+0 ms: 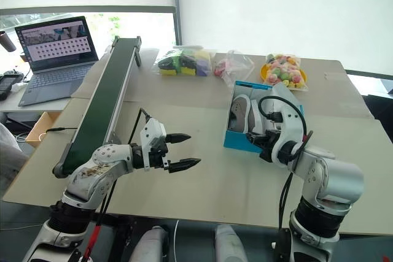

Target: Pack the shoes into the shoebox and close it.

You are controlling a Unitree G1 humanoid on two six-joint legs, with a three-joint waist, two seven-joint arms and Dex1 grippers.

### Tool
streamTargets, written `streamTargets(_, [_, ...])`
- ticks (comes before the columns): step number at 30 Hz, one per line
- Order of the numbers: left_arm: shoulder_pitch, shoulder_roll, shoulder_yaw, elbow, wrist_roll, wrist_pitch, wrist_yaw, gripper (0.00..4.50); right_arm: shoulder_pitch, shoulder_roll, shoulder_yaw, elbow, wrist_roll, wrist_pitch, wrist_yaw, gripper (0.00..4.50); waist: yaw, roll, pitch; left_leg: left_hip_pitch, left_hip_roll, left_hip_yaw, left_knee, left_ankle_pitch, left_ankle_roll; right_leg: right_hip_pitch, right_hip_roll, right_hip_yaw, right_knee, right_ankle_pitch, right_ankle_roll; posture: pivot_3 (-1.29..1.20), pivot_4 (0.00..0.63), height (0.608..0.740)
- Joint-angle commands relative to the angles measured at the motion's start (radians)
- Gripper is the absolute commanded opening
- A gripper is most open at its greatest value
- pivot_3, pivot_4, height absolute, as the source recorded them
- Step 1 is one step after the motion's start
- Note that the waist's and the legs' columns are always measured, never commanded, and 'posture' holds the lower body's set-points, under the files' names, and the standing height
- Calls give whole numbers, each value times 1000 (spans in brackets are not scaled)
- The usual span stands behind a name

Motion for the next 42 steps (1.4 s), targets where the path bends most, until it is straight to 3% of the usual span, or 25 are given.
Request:
streamTargets(1, [-29,-5,-4,1,-3,-14,-13,4500,-5,12,-48,-17,-43,8,-129,9,0,0,0,0,0,0,0,0,0,0,0,0,0,0,0,0,150,709])
streamTargets(7, [-37,-3,-6,12,0,-18,-22,4500,-97,184,-155,-8,-92,8,-304,9,-5,0,0,0,0,0,-2,0,0,-2,0,0,1,1,0,0,150,709])
streamTargets(11, [-41,-2,-4,14,0,-17,-24,4500,-207,373,-297,-10,-158,8,-443,9,-3,1,0,0,1,-1,-2,0,0,-2,0,-1,1,1,0,0,150,709])
streamTargets(15, [-42,0,-4,12,-1,-15,-23,4500,-285,473,-402,-8,-201,8,-543,9,9,2,0,-4,0,-1,-1,2,3,-2,0,-2,-1,1,0,0,150,709])
streamTargets(19, [-39,6,2,9,-5,-14,-20,4500,-188,381,-274,-8,-148,8,-519,9,2,3,0,-4,1,-1,-2,2,3,-2,-1,-2,-2,0,0,0,150,709])
streamTargets(23, [-35,5,0,8,-5,-14,-19,4500,65,13,37,-49,-13,8,-360,9,-1,3,-1,-3,1,-1,-5,2,3,-2,0,-3,-1,-2,-2,0,150,709])
streamTargets(27, [-31,3,-4,7,-6,-14,-20,4500,136,-181,116,-104,83,8,-242,9,-1,3,-1,-4,1,-1,-3,2,3,0,-1,-2,-3,-4,-1,0,150,709])
streamTargets(32, [-32,1,-5,10,-5,-14,-21,4500,219,-238,82,-115,136,8,-189,9,-1,2,-1,-3,1,-1,-3,1,2,-1,0,-2,-2,-4,-1,0,150,709])
streamTargets(37, [-31,2,-8,11,-8,-14,-29,4500,261,-202,59,-142,144,5,-192,9,-2,2,-1,-4,0,-1,-1,0,1,-1,-1,-1,-3,-4,-1,0,150,709])
streamTargets(40, [-31,1,-9,10,-7,-12,-29,4500,248,-139,35,-124,127,7,-237,9,-2,2,-1,-3,0,-1,-1,0,0,-1,0,-1,-3,-4,-1,0,150,709])
streamTargets(42, [-32,0,-10,10,-7,-11,-28,4500,224,-21,-31,-88,79,8,-320,9,-2,2,-1,-3,0,-1,-2,0,0,-1,0,-1,-3,-4,-1,0,150,709])
